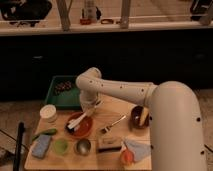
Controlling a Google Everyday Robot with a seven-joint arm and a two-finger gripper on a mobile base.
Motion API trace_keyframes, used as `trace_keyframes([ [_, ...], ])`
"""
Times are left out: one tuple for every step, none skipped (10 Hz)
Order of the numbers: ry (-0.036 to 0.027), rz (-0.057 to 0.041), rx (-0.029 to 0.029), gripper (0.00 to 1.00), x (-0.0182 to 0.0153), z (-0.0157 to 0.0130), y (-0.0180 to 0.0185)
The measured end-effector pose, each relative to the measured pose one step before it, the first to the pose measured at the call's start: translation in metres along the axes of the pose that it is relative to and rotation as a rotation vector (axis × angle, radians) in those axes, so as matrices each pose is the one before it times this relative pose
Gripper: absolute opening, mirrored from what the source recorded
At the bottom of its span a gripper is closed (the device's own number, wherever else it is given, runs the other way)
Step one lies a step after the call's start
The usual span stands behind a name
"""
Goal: Wipe red bowl with brush
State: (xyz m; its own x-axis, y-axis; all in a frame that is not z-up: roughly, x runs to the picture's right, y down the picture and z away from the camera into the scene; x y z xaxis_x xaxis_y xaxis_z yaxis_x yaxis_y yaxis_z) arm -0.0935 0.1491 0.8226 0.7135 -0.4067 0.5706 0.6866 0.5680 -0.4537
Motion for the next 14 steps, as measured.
trace_keyframes([
  [-0.00210,0.02005,-0.00471,0.00,0.00214,0.00040,0.01519],
  [0.00097,0.02051,0.00013,0.00,0.00549,-0.00069,0.00949],
  [0.00400,0.02975,-0.00332,0.00,0.00990,-0.00179,0.01268],
  [0.00528,0.02662,-0.00215,0.00,0.01029,-0.00125,0.00904],
  [0.01330,0.03910,-0.00097,0.00,0.01608,-0.00303,0.00919],
  [0.01249,0.01630,-0.00265,0.00,0.00773,-0.00264,-0.00010],
  [0.01768,0.01161,-0.00385,0.00,0.00885,-0.00287,-0.00512],
  [0.01946,0.00568,-0.00523,0.00,0.01052,-0.00321,-0.01125],
  [0.01054,-0.00164,-0.00095,0.00,0.00541,-0.00259,-0.01011],
  [0.00969,-0.00503,-0.00328,0.00,0.00362,-0.00136,-0.00857],
  [0.01090,-0.01708,0.00074,0.00,-0.00045,-0.00359,-0.01123],
  [0.00473,-0.01376,0.00197,0.00,-0.00508,-0.00148,-0.00687],
  [0.00285,-0.02170,0.00025,0.00,-0.00902,-0.00037,-0.00844],
  [-0.00094,-0.03585,0.00001,0.00,-0.01513,-0.00021,-0.01153],
])
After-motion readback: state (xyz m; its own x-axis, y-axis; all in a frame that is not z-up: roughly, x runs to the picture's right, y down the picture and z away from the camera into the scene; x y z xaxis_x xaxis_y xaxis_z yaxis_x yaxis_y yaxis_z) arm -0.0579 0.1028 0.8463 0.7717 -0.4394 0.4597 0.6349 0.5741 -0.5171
